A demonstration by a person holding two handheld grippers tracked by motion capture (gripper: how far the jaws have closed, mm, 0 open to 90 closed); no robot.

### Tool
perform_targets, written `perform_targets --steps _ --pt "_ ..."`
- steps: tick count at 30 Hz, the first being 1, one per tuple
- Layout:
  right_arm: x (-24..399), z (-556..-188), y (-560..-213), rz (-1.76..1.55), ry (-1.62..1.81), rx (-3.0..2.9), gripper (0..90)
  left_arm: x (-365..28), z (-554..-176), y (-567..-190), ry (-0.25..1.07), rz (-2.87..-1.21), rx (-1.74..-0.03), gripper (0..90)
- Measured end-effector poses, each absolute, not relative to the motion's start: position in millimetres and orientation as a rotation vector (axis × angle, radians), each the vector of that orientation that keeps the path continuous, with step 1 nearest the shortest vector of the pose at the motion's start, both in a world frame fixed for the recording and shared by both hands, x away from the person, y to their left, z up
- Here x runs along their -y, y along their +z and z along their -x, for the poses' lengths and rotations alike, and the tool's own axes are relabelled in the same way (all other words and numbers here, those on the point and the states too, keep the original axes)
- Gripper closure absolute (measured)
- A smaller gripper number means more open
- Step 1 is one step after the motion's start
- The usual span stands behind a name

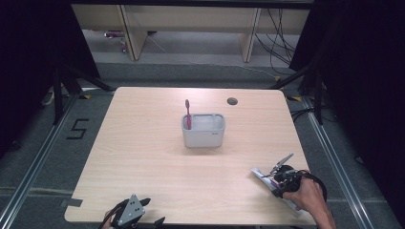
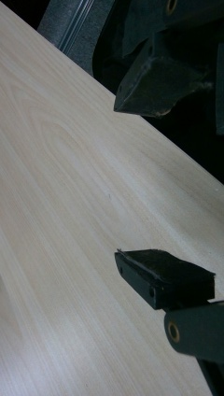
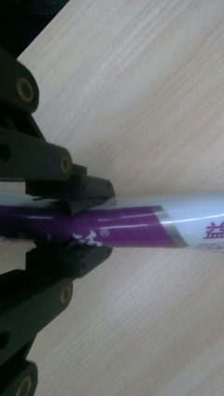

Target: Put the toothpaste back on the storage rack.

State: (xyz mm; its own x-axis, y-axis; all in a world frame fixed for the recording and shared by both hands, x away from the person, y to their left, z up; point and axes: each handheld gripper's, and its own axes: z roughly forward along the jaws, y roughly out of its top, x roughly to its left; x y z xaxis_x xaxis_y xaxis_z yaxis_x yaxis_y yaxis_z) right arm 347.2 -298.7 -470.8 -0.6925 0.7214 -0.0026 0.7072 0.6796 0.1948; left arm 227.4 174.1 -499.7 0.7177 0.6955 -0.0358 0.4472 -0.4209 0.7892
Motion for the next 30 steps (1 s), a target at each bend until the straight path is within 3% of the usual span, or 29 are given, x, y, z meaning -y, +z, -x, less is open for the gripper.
perform_targets --steps 13,30 --pt "297.9 -347.3 -470.8 -1.184 0.304 -2.821 75.1 -175.8 -228.3 -499.1 0.375 -2.108 -0.855 22.8" --pt "294.2 -350.6 -437.8 -1.214 0.523 -2.73 75.3 -176.2 -228.7 -499.1 0.382 -2.1 -0.853 22.7"
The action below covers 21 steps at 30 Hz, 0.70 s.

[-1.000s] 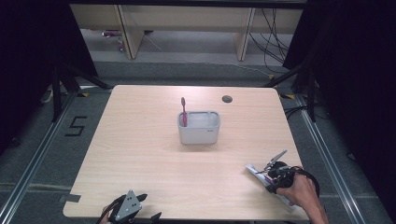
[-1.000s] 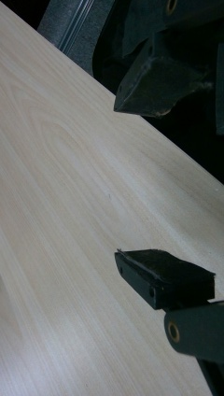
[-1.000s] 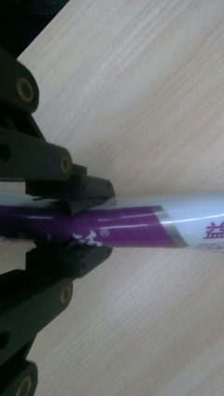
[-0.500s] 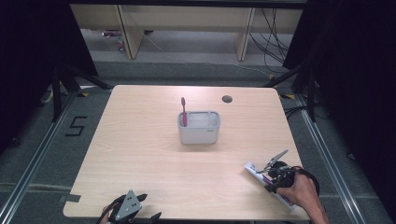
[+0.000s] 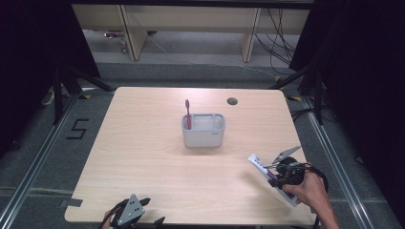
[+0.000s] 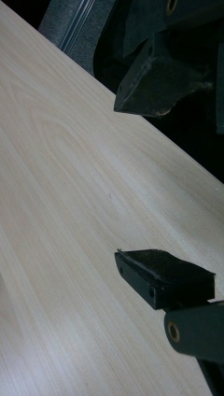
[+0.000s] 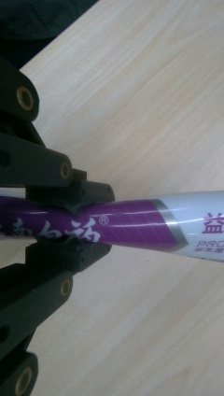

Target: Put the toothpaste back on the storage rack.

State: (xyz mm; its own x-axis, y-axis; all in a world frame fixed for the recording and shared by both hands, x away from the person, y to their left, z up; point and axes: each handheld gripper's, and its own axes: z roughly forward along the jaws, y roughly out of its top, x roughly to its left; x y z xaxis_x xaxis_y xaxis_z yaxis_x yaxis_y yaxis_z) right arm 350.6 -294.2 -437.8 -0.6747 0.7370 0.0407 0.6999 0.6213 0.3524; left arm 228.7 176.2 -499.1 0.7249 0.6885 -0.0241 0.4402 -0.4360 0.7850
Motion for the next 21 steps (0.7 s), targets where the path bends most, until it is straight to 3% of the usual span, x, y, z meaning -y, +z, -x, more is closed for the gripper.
perform_targets --steps 21 --pt "279.6 -370.5 -425.2 -1.188 0.817 -2.595 75.4 -174.3 -227.4 -499.5 0.36 -2.058 -0.877 22.7"
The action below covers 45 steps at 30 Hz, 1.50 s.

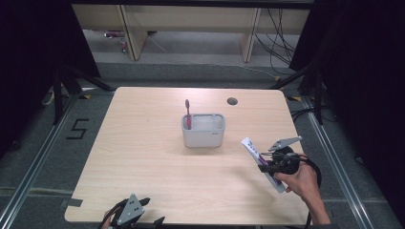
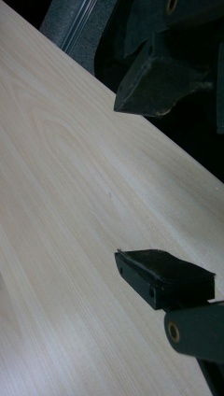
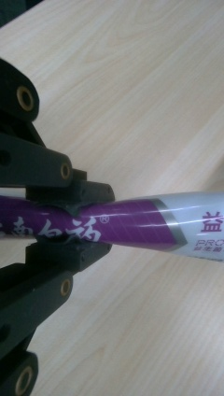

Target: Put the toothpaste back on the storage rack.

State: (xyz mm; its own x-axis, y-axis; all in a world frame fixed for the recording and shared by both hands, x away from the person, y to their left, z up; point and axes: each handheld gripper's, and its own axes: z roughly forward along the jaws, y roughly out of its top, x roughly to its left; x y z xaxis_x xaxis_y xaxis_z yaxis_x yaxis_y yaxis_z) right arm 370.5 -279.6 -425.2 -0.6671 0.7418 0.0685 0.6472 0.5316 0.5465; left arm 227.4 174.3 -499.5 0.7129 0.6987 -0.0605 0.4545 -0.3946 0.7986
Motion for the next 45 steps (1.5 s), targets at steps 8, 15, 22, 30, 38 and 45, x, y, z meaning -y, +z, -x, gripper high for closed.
perform_targets --steps 8,15,22,30,38,45 --pt "264.3 -378.9 -418.2 -1.219 0.89 -2.544 75.5 -175.3 -226.9 -498.6 0.361 -2.056 -0.881 22.7" --pt "255.1 -391.4 -414.6 -1.145 0.991 -2.476 75.7 -175.8 -227.2 -498.3 0.36 -2.054 -0.872 22.6" --pt "247.1 -400.1 -405.9 -1.171 1.101 -2.414 75.7 -175.5 -226.6 -497.7 0.356 -2.059 -0.872 22.7" --pt "240.1 -411.7 -398.2 -1.14 1.192 -2.343 75.7 -176.6 -226.6 -497.2 0.361 -2.069 -0.86 22.7" --pt "221.9 -422.7 -392.7 -1.16 1.311 -2.289 75.7 -176.7 -226.1 -496.6 0.356 -2.074 -0.854 22.6" --pt "211.2 -434.4 -388.2 -1.134 1.363 -2.242 75.6 -175.6 -225.1 -496.7 0.352 -2.05 -0.858 22.7"
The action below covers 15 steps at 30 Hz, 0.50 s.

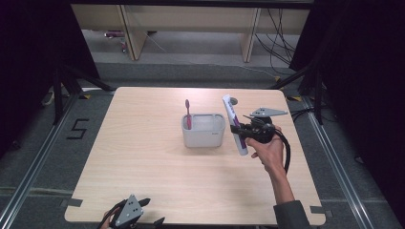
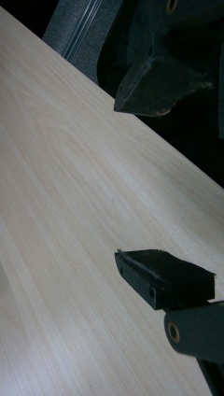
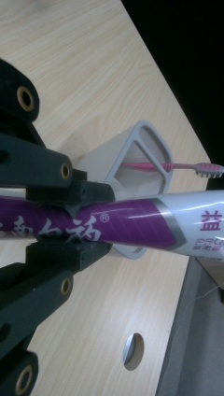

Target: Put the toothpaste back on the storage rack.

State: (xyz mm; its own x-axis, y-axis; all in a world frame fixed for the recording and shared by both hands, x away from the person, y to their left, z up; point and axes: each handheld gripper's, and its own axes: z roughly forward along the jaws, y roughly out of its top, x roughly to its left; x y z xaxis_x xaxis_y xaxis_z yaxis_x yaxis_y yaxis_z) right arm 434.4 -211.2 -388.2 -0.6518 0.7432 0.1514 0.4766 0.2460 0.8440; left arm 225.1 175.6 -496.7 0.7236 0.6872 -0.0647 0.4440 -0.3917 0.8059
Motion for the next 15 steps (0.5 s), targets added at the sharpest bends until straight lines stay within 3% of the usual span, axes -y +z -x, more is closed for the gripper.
perform_targets --steps 15 --pt "196.1 -449.1 -380.4 -1.121 1.495 -2.159 75.7 -175.3 -225.0 -496.7 0.35 -2.05 -0.856 22.7"
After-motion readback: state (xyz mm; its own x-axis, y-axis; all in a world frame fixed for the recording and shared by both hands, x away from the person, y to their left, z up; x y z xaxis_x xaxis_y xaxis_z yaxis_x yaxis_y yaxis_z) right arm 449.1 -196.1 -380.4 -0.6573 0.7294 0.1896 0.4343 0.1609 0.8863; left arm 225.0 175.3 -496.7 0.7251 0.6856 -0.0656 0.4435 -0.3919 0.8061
